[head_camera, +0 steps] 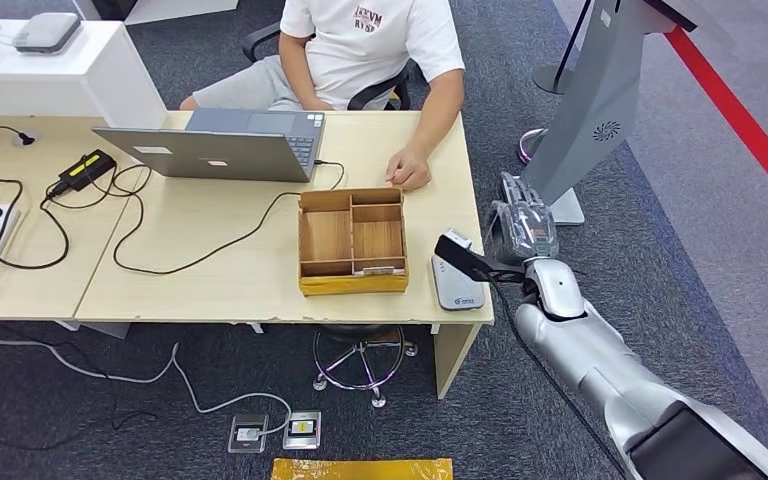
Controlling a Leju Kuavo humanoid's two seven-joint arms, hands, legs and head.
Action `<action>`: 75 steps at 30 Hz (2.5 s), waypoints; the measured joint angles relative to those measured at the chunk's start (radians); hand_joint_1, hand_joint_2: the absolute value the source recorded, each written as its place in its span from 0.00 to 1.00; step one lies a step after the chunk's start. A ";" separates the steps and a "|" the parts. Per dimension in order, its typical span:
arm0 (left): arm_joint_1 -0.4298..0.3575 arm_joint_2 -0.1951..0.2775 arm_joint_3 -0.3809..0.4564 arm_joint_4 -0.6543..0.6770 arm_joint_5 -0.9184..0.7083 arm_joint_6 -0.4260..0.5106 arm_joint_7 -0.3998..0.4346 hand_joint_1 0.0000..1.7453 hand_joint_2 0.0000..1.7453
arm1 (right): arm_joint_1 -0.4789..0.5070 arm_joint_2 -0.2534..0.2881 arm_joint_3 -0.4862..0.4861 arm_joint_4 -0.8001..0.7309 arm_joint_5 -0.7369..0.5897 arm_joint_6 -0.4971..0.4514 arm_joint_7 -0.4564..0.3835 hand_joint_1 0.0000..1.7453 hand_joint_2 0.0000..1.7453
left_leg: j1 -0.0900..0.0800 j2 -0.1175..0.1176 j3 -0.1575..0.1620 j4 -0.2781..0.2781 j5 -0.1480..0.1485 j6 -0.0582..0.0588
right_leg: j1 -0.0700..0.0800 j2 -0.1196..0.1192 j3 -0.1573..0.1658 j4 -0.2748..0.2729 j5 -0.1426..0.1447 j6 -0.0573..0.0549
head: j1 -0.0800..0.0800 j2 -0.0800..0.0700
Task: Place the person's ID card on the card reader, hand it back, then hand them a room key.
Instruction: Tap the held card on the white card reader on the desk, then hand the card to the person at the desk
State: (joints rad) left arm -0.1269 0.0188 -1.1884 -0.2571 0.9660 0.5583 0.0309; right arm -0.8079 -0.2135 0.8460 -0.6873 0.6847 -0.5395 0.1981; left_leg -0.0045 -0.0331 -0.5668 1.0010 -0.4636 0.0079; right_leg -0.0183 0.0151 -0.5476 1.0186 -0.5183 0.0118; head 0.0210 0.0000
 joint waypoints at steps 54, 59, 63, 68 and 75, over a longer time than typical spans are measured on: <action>-0.002 0.002 -0.042 0.000 -0.046 -0.028 0.001 0.00 0.00 | -0.198 0.201 -0.016 0.130 0.054 0.090 -0.018 0.35 1.00 | 0.001 0.000 0.000 0.000 0.000 0.000 | 0.001 0.002 0.000 0.000 0.000 0.000 | 0.000 0.000; -0.002 0.002 -0.042 0.000 -0.046 -0.024 0.001 0.00 0.00 | -0.198 0.200 -0.012 0.137 0.055 0.089 -0.005 0.00 1.00 | 0.001 0.001 0.000 0.000 0.000 0.000 | 0.001 0.002 0.000 0.000 0.000 0.000 | 0.000 0.000; -0.002 0.002 -0.042 0.000 -0.045 -0.022 0.001 0.00 0.00 | -0.198 0.200 -0.005 0.141 0.057 0.082 0.006 0.00 1.00 | 0.001 0.001 0.000 0.000 0.000 0.000 | 0.001 0.002 0.000 0.000 0.000 0.000 | 0.000 0.000; -0.002 0.002 -0.042 0.000 -0.046 -0.023 0.001 0.00 0.00 | -0.198 0.199 -0.004 0.146 0.052 0.066 0.017 0.00 1.00 | 0.001 0.001 0.000 0.000 0.000 0.000 | 0.001 0.002 -0.001 0.000 0.000 0.000 | 0.000 0.000; -0.002 0.002 -0.042 0.000 -0.049 -0.022 0.001 0.00 0.00 | -0.198 0.194 -0.003 0.148 0.038 0.041 0.021 0.00 1.00 | 0.001 0.001 0.000 0.000 0.000 0.000 | 0.001 0.002 -0.001 0.000 0.000 0.000 | 0.000 0.000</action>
State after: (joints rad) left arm -0.1290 0.0206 -1.2307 -0.2571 0.9173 0.5359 0.0320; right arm -1.0058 -0.0196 0.8427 -0.5391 0.7231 -0.4986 0.2195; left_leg -0.0037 -0.0323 -0.5669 1.0010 -0.4635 0.0076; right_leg -0.0175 0.0173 -0.5483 1.0189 -0.5184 0.0117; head 0.0211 0.0000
